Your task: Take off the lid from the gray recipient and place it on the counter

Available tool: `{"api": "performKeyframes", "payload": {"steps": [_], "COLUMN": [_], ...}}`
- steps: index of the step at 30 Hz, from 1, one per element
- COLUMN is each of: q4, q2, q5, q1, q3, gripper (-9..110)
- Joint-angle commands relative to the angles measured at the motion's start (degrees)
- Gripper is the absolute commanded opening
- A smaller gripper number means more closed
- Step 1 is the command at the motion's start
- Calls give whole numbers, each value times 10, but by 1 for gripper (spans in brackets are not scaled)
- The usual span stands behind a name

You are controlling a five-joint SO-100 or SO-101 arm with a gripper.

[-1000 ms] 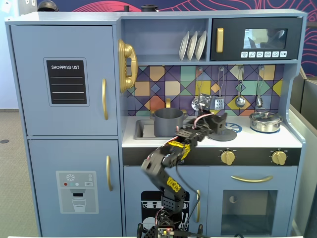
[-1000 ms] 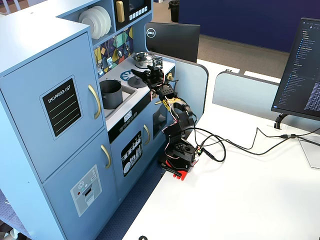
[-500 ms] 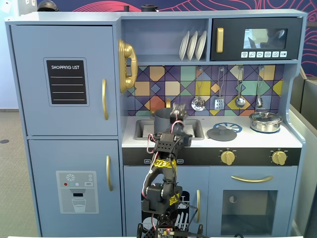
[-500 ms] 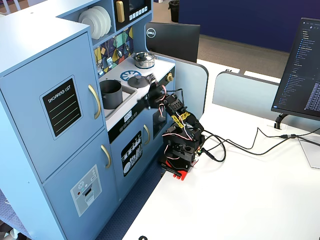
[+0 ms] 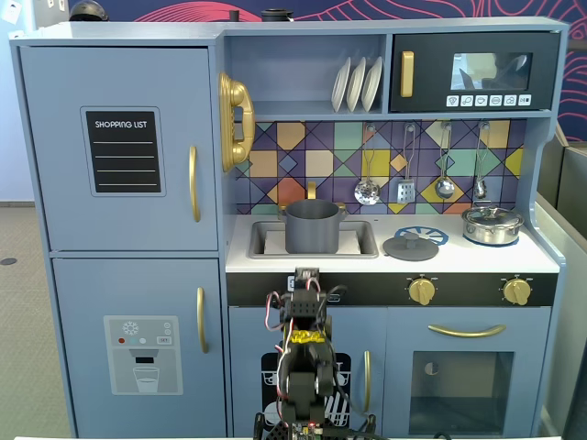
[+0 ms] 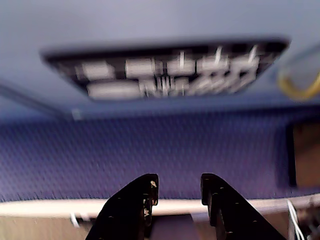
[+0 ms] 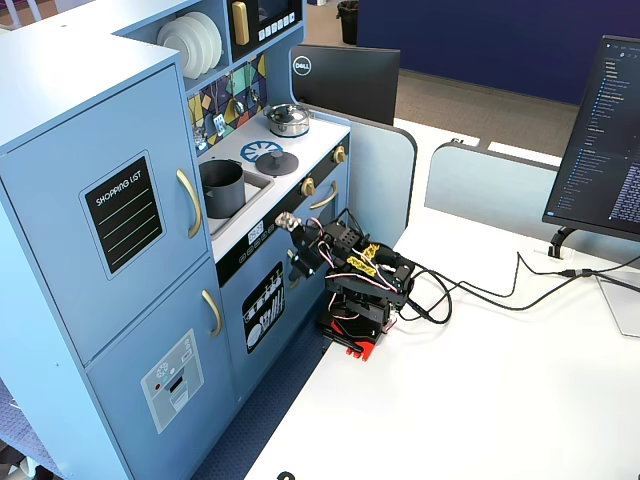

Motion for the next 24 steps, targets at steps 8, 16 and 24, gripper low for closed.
{"api": "performKeyframes", "payload": {"steps": [8, 16, 24], "q4": [155, 200, 200], "q2": [24, 24, 24], "q5": [10, 55, 60], "q1": [-11, -8, -6], "q3": [60, 60, 60], "gripper": [0, 4, 6]}}
